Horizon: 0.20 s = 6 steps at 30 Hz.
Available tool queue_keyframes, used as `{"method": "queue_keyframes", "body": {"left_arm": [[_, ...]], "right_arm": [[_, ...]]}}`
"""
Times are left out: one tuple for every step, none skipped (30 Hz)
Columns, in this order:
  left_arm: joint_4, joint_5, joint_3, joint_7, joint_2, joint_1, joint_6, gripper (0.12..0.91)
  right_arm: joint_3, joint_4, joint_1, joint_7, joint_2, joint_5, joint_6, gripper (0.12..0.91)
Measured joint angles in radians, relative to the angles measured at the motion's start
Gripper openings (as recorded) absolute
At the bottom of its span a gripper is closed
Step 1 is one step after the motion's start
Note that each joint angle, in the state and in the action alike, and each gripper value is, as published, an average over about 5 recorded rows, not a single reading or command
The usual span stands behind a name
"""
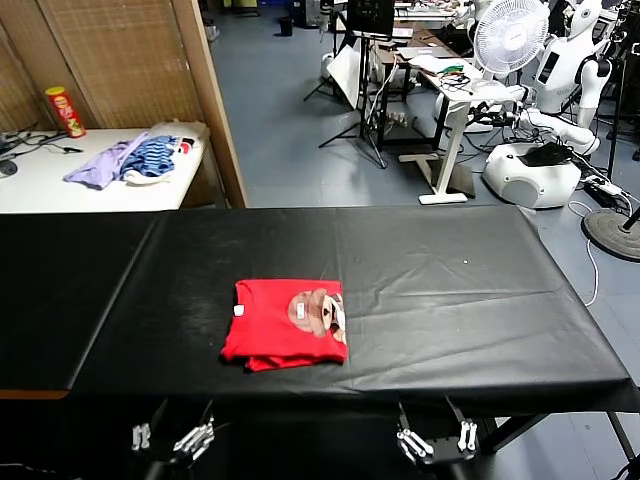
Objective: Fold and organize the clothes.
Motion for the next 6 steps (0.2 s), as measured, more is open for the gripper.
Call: {"method": "queue_keyframes", "body": {"left_arm": [[-0.001, 0.0, 0.0, 0.0, -0.001, 0.0, 0.001, 0.798], [-0.002, 0.0, 0.0, 0.001, -0.002, 0.001, 0.001, 0.798], [-0.003, 0.0, 0.0, 0.001, -0.003, 0.001, 0.002, 0.798], [-0.004, 0.0, 0.001, 0.001, -0.004, 0.002, 0.002, 0.798], [-0.004, 0.0, 0.001, 0.001, -0.004, 0.002, 0.002, 0.798], [-0.004, 0.0, 0.001, 0.001, -0.005, 0.002, 0.002, 0.798]], "right_arm": [[0.0, 0.0, -0.002, 0.0, 0.0, 0.0, 0.0, 0.798], [0.0, 0.001, -0.003, 0.0, 0.0, 0.0, -0.001, 0.798], [0.0, 0.001, -0.004, 0.0, 0.0, 0.0, -0.001, 0.798], [0.0, 0.001, -0.005, -0.001, 0.0, 0.0, -0.001, 0.798], [0.0, 0.001, -0.005, -0.001, 0.0, 0.0, -0.001, 0.798], [0.0, 0.002, -0.006, -0.001, 0.0, 0.0, -0.001, 0.798]]}}
